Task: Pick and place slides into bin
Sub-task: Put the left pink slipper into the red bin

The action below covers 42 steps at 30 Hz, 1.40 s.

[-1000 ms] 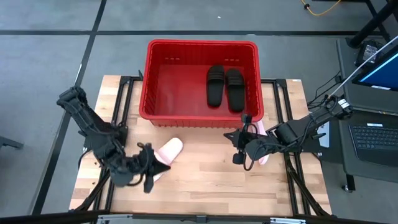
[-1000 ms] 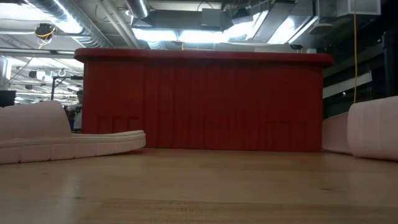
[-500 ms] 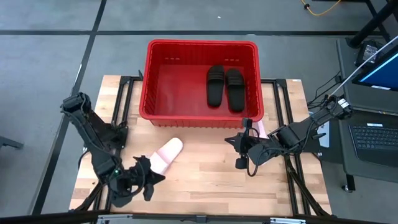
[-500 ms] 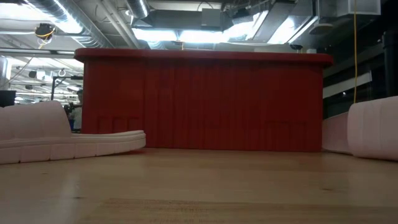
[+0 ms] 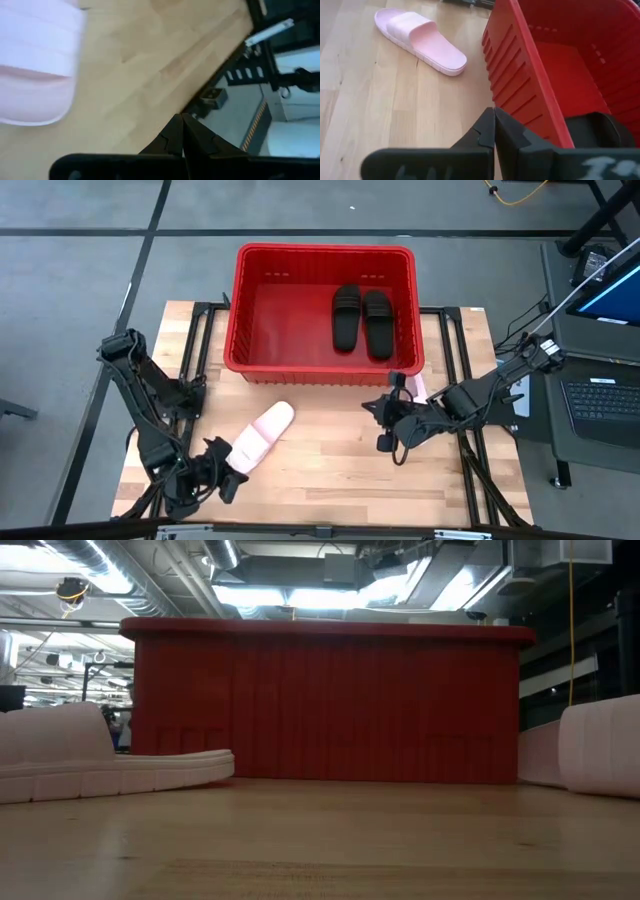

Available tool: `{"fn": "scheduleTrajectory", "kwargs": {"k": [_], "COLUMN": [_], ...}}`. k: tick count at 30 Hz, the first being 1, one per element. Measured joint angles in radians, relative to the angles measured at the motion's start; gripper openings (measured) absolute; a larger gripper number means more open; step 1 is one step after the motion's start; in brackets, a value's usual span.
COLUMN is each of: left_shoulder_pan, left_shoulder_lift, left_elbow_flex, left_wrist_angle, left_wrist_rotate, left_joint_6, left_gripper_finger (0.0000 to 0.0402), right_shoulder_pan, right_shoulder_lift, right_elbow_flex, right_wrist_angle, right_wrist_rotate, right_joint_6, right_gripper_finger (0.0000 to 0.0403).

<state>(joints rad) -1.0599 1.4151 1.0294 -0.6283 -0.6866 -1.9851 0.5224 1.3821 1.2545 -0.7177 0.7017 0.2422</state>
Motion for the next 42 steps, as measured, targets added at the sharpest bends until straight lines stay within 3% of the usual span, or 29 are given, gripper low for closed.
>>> {"fn": "scheduleTrajectory", "kwargs": {"k": [7, 12, 23, 34, 42], "left_shoulder_pan": [0.001, 0.003, 0.003, 0.003, 0.025], "left_shoulder_lift": [0.000, 0.006, 0.132, 0.282, 0.290], "left_elbow_flex": [0.000, 0.000, 0.000, 0.000, 0.000], "left_wrist_angle": [-0.199, -0.234, -0.219, -0.123, -0.056], "left_wrist_rotate": [0.052, 0.101, 0.103, 0.106, 0.105], "left_joint_6": [-0.184, -0.203, -0.209, -0.188, -0.181], "left_gripper_finger": [0.0002, 0.0001, 0.0002, 0.0011, 0.0051], "right_shoulder_pan": [0.000, 0.000, -0.030, -0.063, -0.062], "right_shoulder_lift": [0.056, 0.084, 0.076, 0.068, 0.068], "right_elbow_flex": [0.000, -0.001, -0.001, -0.001, -0.001], "right_wrist_angle": [-0.001, -0.023, 0.011, 0.024, 0.043], "right_wrist_rotate": [0.000, 0.002, 0.015, 0.014, -0.005], "right_joint_6": [0.012, 0.008, -0.113, -0.120, -0.121], "right_gripper_finger": [0.0009, 0.0009, 0.0009, 0.0009, 0.0009]}}
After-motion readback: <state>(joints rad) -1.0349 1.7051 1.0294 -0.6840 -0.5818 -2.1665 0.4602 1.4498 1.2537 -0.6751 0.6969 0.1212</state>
